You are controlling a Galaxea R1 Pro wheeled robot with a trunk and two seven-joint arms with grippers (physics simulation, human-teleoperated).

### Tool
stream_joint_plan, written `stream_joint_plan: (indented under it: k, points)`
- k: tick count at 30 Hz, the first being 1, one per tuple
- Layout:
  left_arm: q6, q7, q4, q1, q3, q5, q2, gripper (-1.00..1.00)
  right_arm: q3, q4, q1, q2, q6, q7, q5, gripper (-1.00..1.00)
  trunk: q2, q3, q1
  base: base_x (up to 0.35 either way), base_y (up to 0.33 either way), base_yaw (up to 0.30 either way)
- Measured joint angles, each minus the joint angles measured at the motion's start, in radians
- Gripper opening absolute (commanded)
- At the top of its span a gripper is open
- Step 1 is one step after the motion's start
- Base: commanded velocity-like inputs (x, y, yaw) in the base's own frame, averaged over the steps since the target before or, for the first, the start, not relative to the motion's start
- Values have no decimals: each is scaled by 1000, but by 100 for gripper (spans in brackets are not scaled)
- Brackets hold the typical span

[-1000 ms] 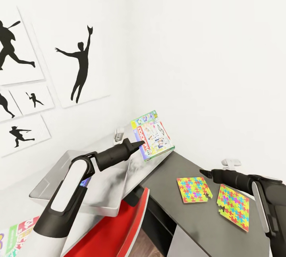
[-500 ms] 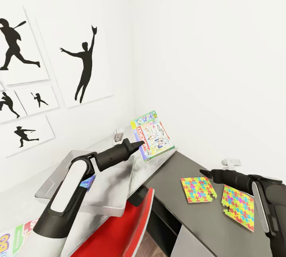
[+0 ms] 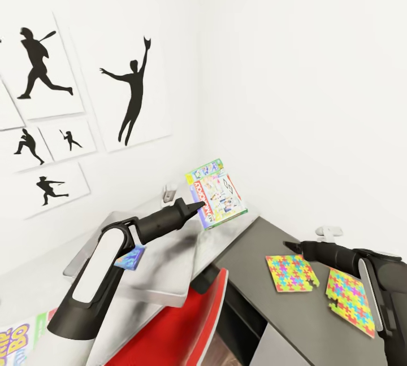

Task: Put all the toys in the child's room - the three board games (two on the bed and one on the table), the two jigsaw puzzles on the table, and the tennis ball on the table - inside the toy box on the table in the child's room.

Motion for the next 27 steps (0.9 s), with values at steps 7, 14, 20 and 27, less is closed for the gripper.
stream_joint_plan:
  k: [7, 14, 20, 27]
  points:
    - [0, 1, 0, 0, -1, -2, 0, -100, -1, 0, 0, 0, 0, 0, 0, 100, 0, 0, 0, 0, 2, 265]
    - [0, 3, 0, 0, -3, -4, 0, -100, -1, 0, 0, 0, 1, 1, 0, 100, 0, 0, 0, 0, 1, 284]
    - [0, 7, 0, 0, -3, -5, 0, -100, -2, 0, 0, -1, 1, 1, 0, 100, 0, 0, 0, 0, 0, 218]
    - [0, 8, 0, 0, -2, -3, 0, -100, -2, 0, 0, -1, 1, 1, 0, 100, 0, 0, 0, 0, 0, 74]
